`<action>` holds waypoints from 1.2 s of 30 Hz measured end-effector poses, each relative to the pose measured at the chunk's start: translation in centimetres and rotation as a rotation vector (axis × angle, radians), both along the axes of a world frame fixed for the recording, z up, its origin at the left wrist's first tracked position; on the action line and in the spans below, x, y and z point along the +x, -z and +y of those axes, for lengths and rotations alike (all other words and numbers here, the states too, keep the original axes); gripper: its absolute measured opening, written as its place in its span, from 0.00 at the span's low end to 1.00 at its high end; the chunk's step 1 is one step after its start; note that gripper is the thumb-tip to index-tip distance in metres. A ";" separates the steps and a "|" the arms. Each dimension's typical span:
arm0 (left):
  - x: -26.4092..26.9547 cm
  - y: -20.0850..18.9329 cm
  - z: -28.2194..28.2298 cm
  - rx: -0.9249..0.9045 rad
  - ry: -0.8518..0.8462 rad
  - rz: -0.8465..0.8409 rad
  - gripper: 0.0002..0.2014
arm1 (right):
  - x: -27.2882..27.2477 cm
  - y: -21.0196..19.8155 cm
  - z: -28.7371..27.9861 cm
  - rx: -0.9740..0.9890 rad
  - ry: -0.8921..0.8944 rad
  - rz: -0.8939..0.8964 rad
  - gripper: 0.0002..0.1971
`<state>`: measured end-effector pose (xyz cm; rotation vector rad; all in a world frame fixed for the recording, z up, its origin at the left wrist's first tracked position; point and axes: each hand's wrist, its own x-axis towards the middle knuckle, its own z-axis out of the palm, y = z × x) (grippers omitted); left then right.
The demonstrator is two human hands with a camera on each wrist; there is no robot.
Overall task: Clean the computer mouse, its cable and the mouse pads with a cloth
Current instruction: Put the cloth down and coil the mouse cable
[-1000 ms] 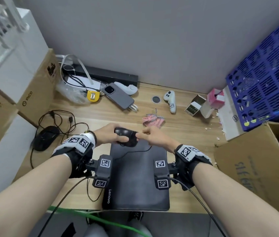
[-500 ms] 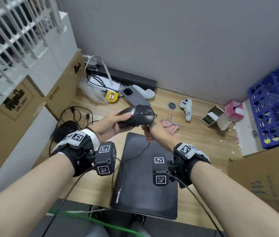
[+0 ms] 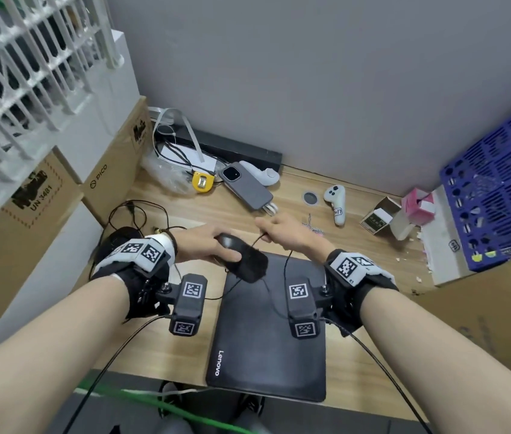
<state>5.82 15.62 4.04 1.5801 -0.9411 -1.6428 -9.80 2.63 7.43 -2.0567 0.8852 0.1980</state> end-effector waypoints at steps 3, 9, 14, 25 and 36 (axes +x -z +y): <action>0.6 -0.8 1.1 -0.043 0.089 0.224 0.34 | -0.1 0.4 0.0 0.122 0.075 -0.079 0.25; 0.7 -1.6 1.0 -0.254 -0.343 0.516 0.42 | 0.0 2.1 2.1 0.202 0.157 -0.200 0.18; 0.2 -0.2 -0.4 -0.257 -0.588 0.108 0.18 | 0.8 2.1 3.7 0.183 0.059 -0.006 0.20; 0.1 0.3 0.1 -0.230 -0.120 -0.247 0.18 | 1.6 -0.8 1.1 -0.058 -0.068 -0.027 0.24; 1.4 -2.8 1.8 -0.234 -0.028 0.433 0.32 | 1.2 0.0 1.0 -0.134 0.101 -0.246 0.28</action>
